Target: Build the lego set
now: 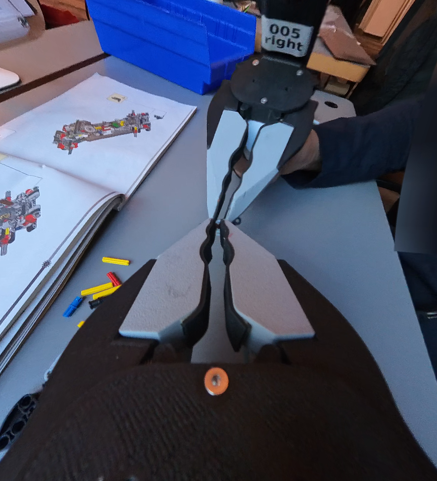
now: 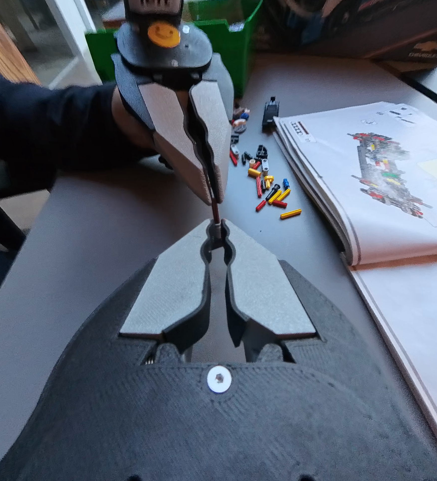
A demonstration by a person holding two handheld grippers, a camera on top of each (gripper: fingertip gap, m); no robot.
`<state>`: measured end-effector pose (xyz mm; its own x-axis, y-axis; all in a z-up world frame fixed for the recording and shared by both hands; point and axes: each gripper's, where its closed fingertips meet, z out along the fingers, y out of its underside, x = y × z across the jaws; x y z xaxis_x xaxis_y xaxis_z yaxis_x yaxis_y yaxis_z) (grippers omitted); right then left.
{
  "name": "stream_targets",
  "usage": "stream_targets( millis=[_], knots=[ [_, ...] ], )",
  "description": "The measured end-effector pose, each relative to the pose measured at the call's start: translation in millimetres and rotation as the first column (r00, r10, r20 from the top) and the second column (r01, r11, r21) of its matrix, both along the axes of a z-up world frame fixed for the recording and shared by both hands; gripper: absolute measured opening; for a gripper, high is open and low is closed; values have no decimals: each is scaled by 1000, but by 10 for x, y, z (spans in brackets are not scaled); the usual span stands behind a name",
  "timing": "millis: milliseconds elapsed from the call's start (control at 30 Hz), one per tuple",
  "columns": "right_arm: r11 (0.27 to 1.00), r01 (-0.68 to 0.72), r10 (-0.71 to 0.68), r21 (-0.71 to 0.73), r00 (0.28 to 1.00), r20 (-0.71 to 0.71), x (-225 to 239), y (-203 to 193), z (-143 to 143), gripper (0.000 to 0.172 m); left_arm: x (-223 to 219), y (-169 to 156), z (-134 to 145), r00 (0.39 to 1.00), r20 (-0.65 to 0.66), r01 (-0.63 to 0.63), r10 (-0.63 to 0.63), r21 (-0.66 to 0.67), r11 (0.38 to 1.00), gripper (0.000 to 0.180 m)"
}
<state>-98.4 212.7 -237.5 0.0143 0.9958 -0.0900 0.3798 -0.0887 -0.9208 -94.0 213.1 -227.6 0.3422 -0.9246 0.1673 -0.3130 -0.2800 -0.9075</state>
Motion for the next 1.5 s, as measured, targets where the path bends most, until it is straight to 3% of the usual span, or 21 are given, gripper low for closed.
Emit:
stream_targets(
  millis=[167, 300, 400, 500, 533, 733, 867, 1000, 1200, 1500],
  knots=[
    [994, 40, -45, -98, 998, -46, 81, 79, 63, 25, -69, 125, -11, 997, 30, -69, 70, -42, 997, 1],
    [995, 96, -96, 9, 992, 87, 18, 98, -129, 40, -22, 131, 11, 994, 79, -71, 79, -90, 993, 1],
    [989, 106, -124, 106, 976, 180, 4, 96, -265, 27, -7, 136, 56, 992, 97, -78, 85, -79, 994, 1],
    [980, 108, -137, 168, 976, 170, 21, 108, -238, 1, -75, 202, 85, 986, 111, -113, 121, -81, 990, 2],
    [978, 112, -141, 174, 977, 159, 27, 118, -220, 0, -94, 221, 97, 983, 125, -120, 131, -96, 988, 2],
    [987, 120, -134, 103, 981, 142, 42, 142, -210, 1, -110, 246, 90, 980, 135, -128, 143, -113, 985, 2],
    [990, 112, -123, 88, 984, 128, 38, 133, -189, 26, -119, 248, 45, 985, 98, -136, 145, -95, 986, 2],
    [990, 112, -114, 92, 993, 26, 9, 101, -13, 19, -77, 216, 8, 990, 48, -128, 131, -57, 990, 2],
    [984, 104, -117, 145, 989, 84, -44, 102, -112, 4, -10, 147, -28, 995, 4, -96, 96, -32, 995, 1],
    [976, 99, -122, 193, 987, 108, -67, 117, -111, 3, 38, 127, 25, 993, -12, -118, 118, 3, 993, 0]
  ],
)
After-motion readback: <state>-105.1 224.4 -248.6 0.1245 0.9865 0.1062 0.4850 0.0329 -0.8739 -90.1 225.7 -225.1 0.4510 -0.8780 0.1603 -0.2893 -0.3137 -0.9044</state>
